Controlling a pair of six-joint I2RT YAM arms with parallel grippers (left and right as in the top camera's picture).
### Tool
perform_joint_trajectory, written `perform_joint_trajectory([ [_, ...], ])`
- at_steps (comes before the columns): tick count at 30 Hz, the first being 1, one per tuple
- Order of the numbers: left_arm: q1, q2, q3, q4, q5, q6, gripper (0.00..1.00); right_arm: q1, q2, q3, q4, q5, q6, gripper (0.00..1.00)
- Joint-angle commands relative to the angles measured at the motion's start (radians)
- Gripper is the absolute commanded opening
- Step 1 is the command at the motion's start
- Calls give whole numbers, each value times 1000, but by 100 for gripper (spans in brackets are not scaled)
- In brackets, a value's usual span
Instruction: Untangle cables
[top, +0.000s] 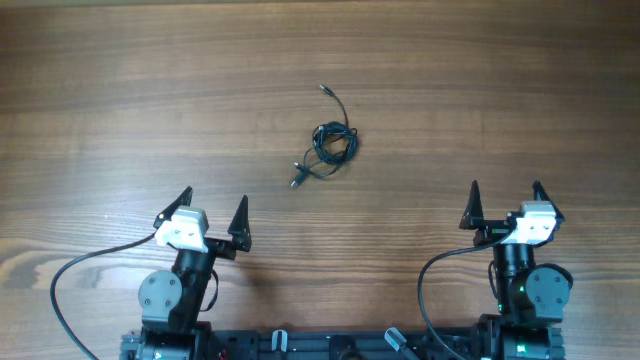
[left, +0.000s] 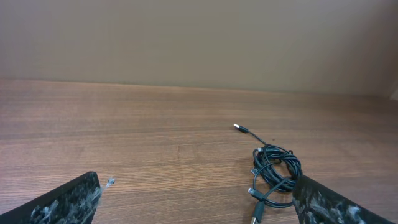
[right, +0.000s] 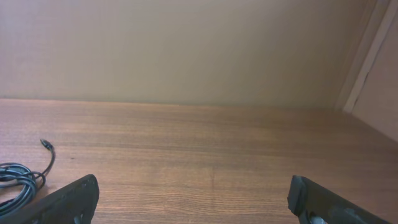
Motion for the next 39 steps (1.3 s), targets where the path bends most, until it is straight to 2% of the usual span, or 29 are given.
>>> perform_joint_trajectory([
  [1, 6, -7, -9, 26, 8, 19, 100, 7, -14, -1, 1, -16, -19, 100],
  [10, 6, -7, -8, 321, 8, 20, 100, 7, -14, -1, 1, -16, -19, 100],
  [16, 7, 6, 15, 332, 8, 27, 100, 7, -14, -1, 1, -16, -19, 100],
  [21, 7, 101, 142, 190, 8, 27, 100, 7, -14, -1, 1, -16, -19, 100],
  [28, 7, 429, 453, -8, 26, 26, 100, 7, -14, -1, 1, -16, -19, 100],
  [36, 6, 888, 858, -245, 202, 17, 100, 7, -14, -1, 1, -16, -19, 100],
  [39, 5, 1028, 975, -319, 275, -26, 100, 7, -14, -1, 1, -16, -19, 100],
])
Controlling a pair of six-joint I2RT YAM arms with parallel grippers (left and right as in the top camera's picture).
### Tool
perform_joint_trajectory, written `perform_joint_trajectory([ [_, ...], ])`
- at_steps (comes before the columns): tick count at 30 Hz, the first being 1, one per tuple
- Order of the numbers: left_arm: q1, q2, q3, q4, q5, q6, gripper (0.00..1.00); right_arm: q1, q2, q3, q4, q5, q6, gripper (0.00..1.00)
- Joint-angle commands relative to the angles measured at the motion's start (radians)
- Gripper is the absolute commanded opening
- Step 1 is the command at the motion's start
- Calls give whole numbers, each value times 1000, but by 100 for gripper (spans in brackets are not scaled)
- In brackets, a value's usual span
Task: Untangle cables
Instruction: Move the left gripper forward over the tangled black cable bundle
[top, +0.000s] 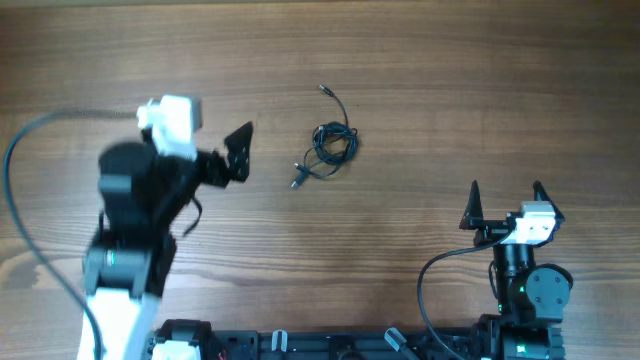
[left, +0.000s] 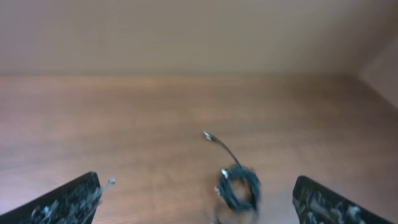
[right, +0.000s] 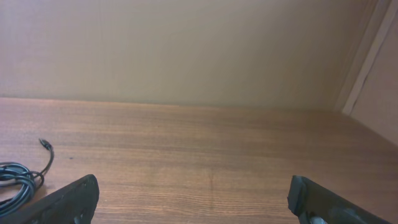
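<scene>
A small tangled black cable (top: 330, 145) lies coiled on the wooden table (top: 450, 80), one plug end trailing up-left and another down-left. My left gripper (top: 215, 140) is raised and hangs open to the left of the bundle, pointing at it. In the blurred left wrist view the cable (left: 239, 186) shows ahead between the spread fingers of the left gripper (left: 196, 211). My right gripper (top: 505, 195) rests open near the front right, with nothing between its fingers. From the right wrist, only the edge of the cable (right: 15, 177) shows at far left.
Bare wooden tabletop (right: 211, 149) spreads around the bundle on every side. A beige wall (right: 186, 50) rises behind the table's far edge. The left arm's own black lead (top: 20, 150) arcs over the table's left side.
My left arm has risen from the front edge and now sits farther up the table, left of the cable, still open. The cable and the right arm have not moved.
</scene>
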Motion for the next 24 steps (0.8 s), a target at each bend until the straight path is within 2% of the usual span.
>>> perform_joint_trajectory([
  [1, -3, 197, 179, -76, 147, -48, 100, 7, -11, -1, 2, -16, -8, 100],
  [6, -80, 423, 326, -163, 153, -49, 100, 7, -11, -1, 2, -16, -8, 100],
  [18, -198, 679, 335, -84, 153, -49, 100, 7, -11, -1, 2, -16, -8, 100],
  [19, -202, 694, 335, -72, 153, -49, 99, 7, -11, -1, 2, -16, -8, 100],
  [24, -251, 807, 335, 4, 117, -50, 80, 7, -11, -1, 2, -16, -8, 100],
])
